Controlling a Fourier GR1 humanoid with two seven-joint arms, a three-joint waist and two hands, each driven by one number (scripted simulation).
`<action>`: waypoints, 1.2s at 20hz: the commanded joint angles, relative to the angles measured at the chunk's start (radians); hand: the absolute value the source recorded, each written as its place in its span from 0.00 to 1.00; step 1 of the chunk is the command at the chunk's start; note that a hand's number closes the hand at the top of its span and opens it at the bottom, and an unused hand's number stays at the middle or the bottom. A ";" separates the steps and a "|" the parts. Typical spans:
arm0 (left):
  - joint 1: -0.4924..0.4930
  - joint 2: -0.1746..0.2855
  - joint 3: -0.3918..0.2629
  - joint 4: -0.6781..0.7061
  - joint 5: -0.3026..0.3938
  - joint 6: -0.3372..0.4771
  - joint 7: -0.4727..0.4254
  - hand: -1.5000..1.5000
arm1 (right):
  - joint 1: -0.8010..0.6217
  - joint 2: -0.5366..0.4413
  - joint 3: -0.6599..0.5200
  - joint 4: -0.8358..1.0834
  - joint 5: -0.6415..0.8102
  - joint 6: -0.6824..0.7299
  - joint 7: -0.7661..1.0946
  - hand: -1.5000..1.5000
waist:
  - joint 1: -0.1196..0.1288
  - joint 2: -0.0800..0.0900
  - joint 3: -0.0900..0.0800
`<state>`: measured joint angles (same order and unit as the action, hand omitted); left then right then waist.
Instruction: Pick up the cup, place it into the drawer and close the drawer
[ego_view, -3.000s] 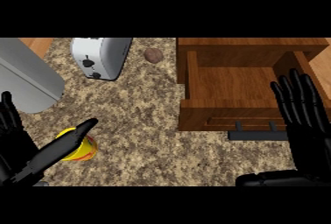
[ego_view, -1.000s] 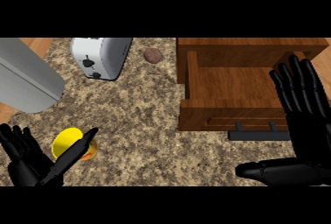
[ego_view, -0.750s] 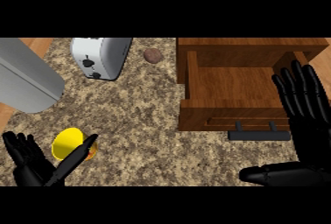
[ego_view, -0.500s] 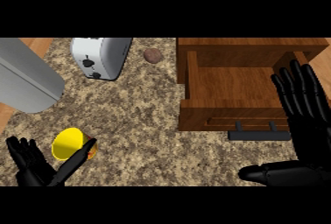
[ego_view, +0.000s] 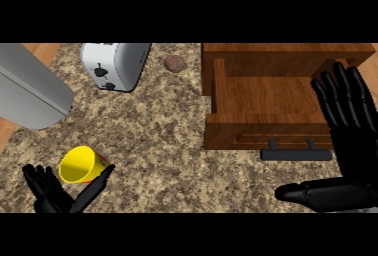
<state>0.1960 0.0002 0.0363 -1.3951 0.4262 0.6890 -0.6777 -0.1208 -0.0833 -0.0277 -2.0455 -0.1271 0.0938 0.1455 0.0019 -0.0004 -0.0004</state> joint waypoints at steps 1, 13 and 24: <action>-0.007 0.017 0.040 -0.014 0.001 -0.005 0.026 0.00 | 0.031 0.013 0.023 -0.044 0.013 -0.012 0.039 0.00 | -0.001 0.000 0.000; -0.101 0.000 0.101 0.301 0.103 -0.124 -0.197 0.00 | 0.101 0.015 0.037 -0.120 0.022 0.012 0.036 0.00 | -0.004 0.000 0.000; -0.219 0.019 0.187 0.496 0.119 -0.263 -0.262 0.00 | 0.068 0.031 0.026 -0.066 0.009 0.018 0.004 0.00 | -0.004 0.001 0.000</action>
<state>0.0554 0.0242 0.1818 -1.0279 0.5349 0.4736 -0.8744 -0.0777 -0.0766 -0.0323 -2.1063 -0.1418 0.1183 0.1706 -0.0003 -0.0003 -0.0002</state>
